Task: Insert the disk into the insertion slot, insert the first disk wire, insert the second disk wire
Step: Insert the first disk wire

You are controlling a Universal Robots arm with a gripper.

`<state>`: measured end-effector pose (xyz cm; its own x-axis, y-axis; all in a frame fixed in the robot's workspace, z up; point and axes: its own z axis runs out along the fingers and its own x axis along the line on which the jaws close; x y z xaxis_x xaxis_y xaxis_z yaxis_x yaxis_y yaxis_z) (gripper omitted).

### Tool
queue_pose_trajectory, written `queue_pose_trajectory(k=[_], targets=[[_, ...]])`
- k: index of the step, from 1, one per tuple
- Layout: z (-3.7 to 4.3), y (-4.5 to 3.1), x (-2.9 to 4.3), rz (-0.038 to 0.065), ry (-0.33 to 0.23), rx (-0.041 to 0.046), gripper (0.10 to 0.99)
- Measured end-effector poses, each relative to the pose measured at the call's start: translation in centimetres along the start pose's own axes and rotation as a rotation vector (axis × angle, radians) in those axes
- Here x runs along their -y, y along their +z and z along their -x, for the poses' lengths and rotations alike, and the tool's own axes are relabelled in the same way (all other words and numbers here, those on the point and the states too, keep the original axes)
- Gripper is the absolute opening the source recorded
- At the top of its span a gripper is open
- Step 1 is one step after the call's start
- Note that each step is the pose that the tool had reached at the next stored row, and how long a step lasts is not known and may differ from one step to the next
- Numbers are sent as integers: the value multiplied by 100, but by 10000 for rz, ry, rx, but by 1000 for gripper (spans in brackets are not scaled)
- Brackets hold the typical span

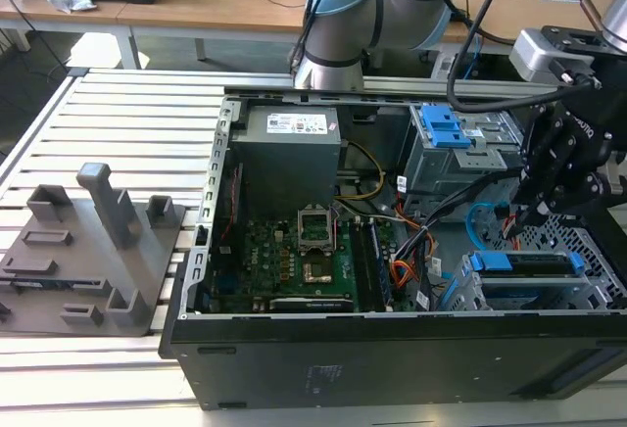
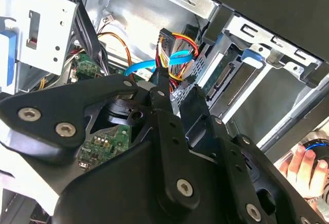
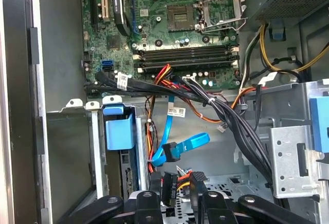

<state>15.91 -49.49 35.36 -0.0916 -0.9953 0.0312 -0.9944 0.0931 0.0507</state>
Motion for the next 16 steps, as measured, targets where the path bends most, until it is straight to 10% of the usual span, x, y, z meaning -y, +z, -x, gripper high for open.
queue_pose_trajectory(k=[6,16], targets=[[0,8,1,0,0,0,169],[2,14,71,6,0,-1,169]])
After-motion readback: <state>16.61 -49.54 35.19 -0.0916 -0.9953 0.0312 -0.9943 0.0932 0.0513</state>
